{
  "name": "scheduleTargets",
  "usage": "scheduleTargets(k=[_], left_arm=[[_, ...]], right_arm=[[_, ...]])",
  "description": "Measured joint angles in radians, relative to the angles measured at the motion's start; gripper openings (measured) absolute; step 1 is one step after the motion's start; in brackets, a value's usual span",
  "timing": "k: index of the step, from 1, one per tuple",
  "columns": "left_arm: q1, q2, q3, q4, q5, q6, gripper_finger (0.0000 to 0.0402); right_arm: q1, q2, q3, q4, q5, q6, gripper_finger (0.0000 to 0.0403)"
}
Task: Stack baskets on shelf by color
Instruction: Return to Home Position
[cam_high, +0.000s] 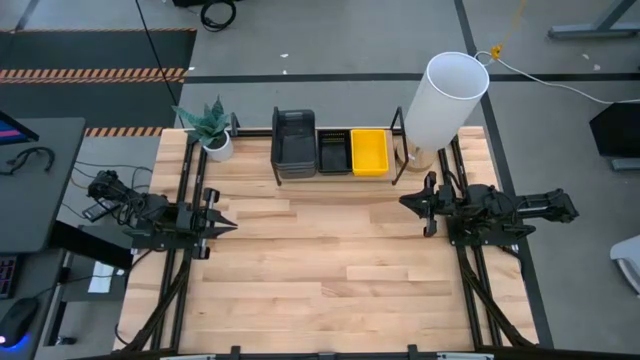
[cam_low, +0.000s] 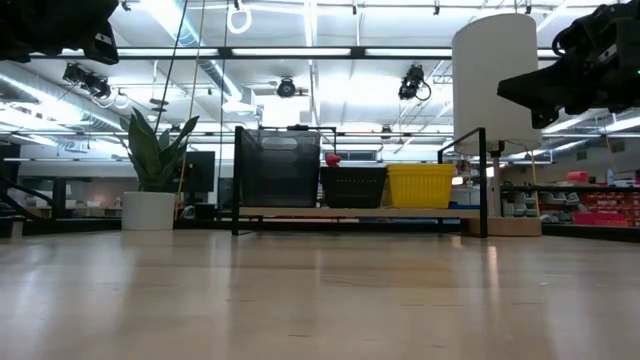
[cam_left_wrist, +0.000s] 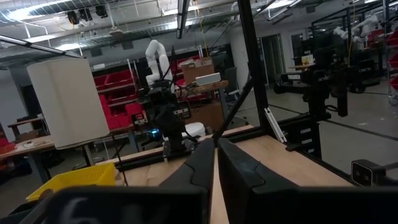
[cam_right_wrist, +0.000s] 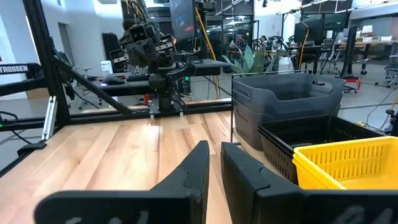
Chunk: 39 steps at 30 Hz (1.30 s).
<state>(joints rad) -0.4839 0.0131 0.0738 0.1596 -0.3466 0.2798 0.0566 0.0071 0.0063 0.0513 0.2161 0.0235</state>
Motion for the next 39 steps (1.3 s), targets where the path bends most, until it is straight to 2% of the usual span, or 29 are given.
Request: scheduleTargets(k=[20, 26, 31, 35, 39], left_arm=[[0.0, 0.0, 0.0, 0.0, 0.0, -0.003, 0.003], [-0.002, -0.001, 0.0, -0.018, 0.004, -0.149, 0.0036], [0.054, -0.01, 0.0, -0.02, 0.003, -0.262, 0.0028], [0.083, -0.01, -0.001, -0.045, 0.004, -0.295, 0.0026], [0.148, -0.009, -0.065, 0.015, 0.038, -0.293, 0.0031]], right_arm=[[0.0, 0.0, 0.0, 0.0, -0.001, 0.0, 0.0045], [0.0, 0.0, 0.0, 0.0, -0.001, 0.0, 0.0045], [0.0, 0.0, 0.0, 0.0, -0.001, 0.0, 0.0045], [0.0, 0.0, 0.0, 0.0, -0.001, 0.0, 0.0045], [0.0, 0.0, 0.0, 0.0, -0.001, 0.0, 0.0045]])
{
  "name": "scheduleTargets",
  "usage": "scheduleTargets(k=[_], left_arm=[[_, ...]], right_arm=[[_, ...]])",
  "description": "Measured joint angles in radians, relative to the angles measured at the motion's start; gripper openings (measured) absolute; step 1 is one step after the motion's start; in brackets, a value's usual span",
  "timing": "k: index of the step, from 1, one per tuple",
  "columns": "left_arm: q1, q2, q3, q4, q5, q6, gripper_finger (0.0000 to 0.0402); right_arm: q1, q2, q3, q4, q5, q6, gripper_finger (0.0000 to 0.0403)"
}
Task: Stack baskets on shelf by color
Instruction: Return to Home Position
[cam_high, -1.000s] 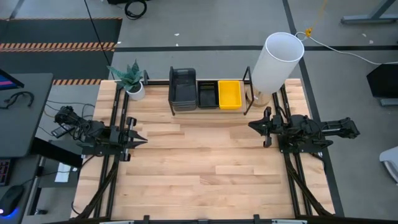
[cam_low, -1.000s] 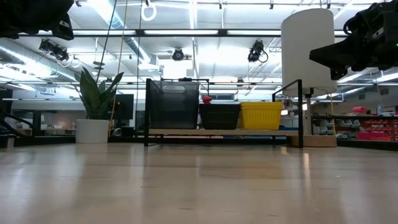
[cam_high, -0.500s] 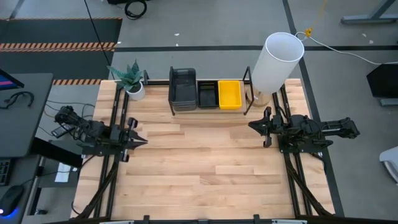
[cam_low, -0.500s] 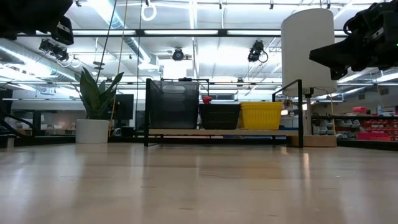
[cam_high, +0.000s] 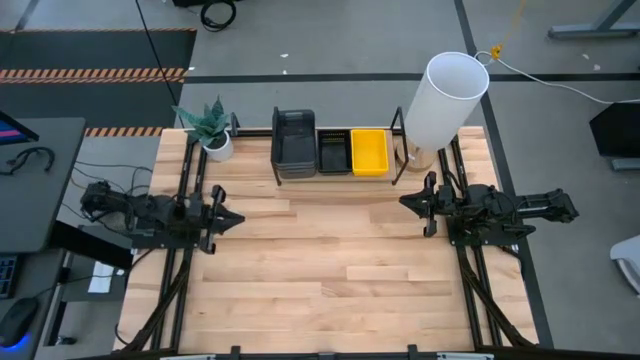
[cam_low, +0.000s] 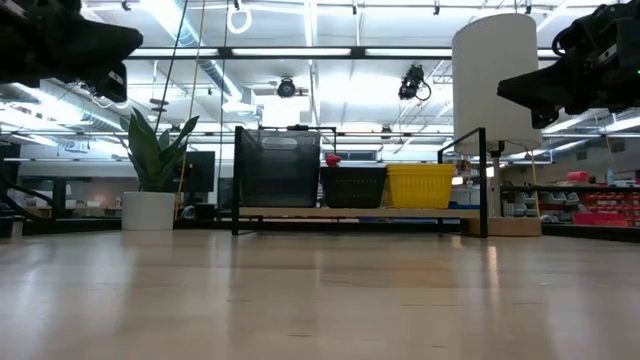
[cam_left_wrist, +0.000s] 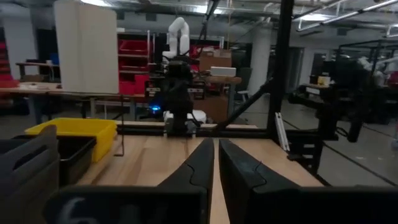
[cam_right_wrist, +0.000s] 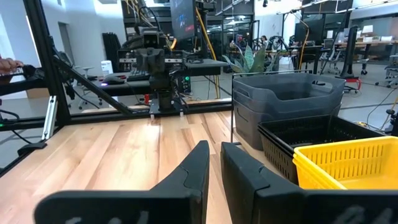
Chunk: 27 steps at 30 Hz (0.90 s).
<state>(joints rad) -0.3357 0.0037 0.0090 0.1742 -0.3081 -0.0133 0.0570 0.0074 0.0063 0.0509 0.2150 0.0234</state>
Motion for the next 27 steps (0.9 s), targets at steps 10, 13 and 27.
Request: scheduleTargets(k=[10, 13, 27], left_arm=[[0.117, -0.002, 0.0, 0.011, 0.034, -0.054, 0.0029], [0.127, -0.003, 0.0, 0.014, 0.034, -0.054, 0.0026], [0.132, 0.003, -0.001, 0.011, 0.033, -0.053, 0.0031]], right_arm=[[0.0, 0.001, 0.0, 0.0, 0.0, 0.0, 0.0045], [0.0, 0.001, 0.0, 0.0, 0.0, 0.0, 0.0045], [0.0, 0.001, 0.0, 0.0, 0.0, 0.0, 0.0045]])
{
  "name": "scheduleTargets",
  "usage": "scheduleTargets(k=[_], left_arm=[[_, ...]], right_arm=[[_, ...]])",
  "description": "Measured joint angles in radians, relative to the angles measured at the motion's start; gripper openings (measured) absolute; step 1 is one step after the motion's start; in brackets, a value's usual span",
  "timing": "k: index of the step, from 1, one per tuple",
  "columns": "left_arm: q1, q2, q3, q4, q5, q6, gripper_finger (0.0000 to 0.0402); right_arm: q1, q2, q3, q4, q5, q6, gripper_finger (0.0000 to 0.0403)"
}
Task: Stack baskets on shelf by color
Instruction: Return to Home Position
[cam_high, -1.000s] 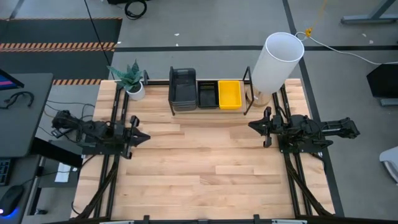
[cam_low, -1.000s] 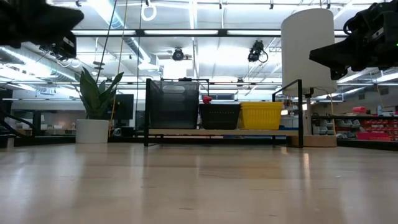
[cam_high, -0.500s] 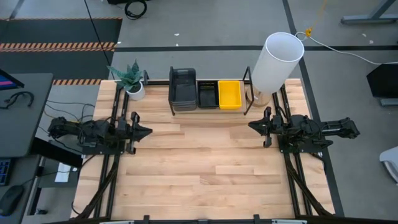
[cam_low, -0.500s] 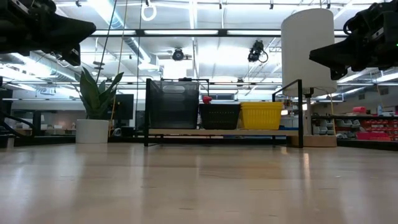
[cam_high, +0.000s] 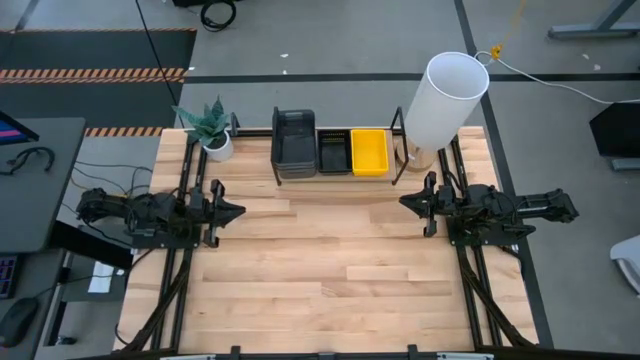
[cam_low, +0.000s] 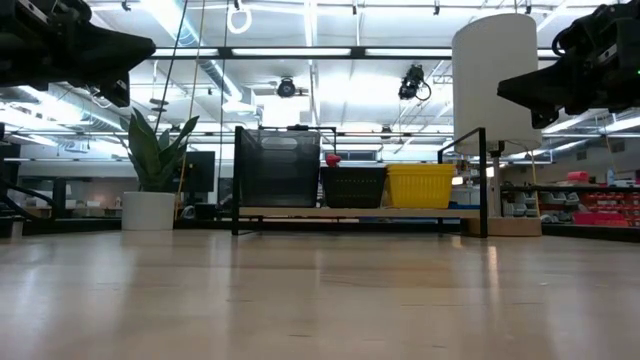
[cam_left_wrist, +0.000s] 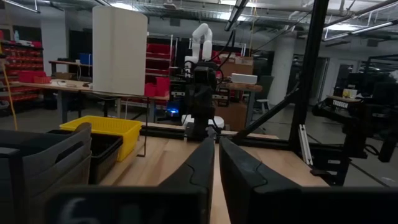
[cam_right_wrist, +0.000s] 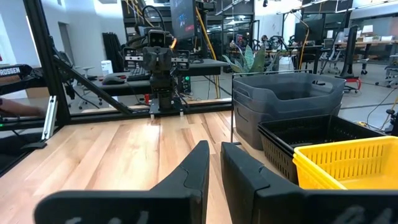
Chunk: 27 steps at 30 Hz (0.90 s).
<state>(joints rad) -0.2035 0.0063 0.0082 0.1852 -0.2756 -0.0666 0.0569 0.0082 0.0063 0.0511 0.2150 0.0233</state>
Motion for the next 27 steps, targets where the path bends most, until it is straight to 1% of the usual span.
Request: scheduleTargets(k=[6, 14, 22, 27], left_arm=[[0.0, 0.0, 0.0, 0.0, 0.0, 0.0, 0.0026], [0.0, 0.0, 0.0, 0.0, 0.0, 0.001, 0.0036], [0.0, 0.0, -0.001, 0.0, 0.0, 0.0, 0.0026], [0.0, 0.0, -0.001, 0.0, 0.0, 0.001, 0.0029]], right_arm=[[0.0, 0.0, 0.0, 0.0, 0.0, 0.0, 0.0045], [0.0, 0.0, 0.0, 0.0, 0.0, 0.0, 0.0045], [0.0, 0.0, 0.0, 0.0, 0.0, 0.0, 0.0045], [0.0, 0.0, 0.0, 0.0, 0.0, 0.0, 0.0045]])
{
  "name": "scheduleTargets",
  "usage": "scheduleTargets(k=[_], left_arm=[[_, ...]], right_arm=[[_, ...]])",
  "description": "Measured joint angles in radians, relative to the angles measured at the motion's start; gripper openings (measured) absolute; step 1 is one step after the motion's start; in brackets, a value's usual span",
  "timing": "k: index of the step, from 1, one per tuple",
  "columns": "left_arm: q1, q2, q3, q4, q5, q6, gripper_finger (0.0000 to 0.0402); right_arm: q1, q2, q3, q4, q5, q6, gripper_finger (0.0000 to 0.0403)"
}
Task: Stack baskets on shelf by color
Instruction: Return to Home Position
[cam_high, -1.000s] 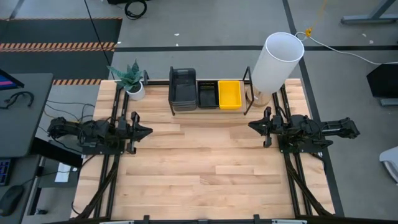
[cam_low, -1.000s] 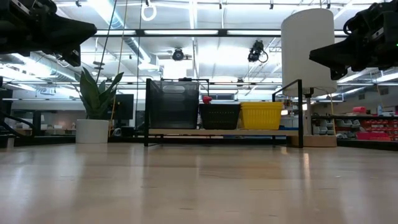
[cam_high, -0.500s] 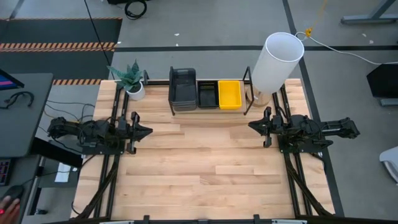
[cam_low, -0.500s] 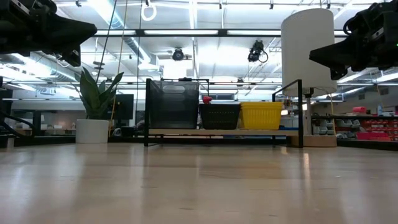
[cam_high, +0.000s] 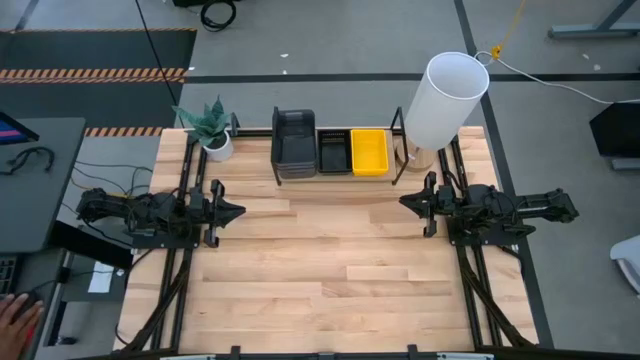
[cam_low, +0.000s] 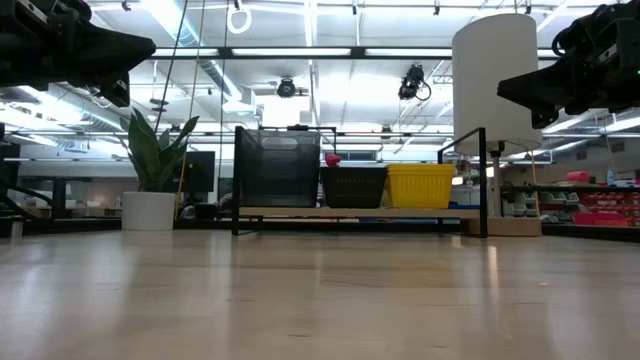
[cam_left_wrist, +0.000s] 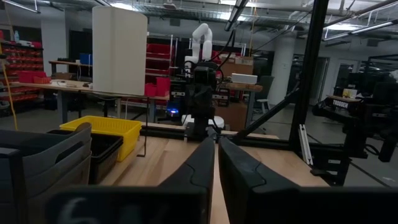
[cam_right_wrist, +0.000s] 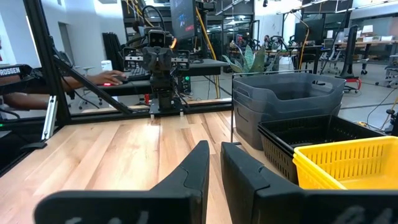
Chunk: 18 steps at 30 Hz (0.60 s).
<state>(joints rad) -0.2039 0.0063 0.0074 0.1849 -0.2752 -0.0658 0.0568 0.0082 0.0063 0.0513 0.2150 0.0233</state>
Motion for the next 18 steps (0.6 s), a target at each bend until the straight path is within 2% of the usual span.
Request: scheduleTargets(k=[18], left_arm=[[0.0, 0.0, 0.0, 0.0, 0.0, 0.0, 0.0028]], right_arm=[[0.0, 0.0, 0.0, 0.0, 0.0, 0.0, 0.0045]])
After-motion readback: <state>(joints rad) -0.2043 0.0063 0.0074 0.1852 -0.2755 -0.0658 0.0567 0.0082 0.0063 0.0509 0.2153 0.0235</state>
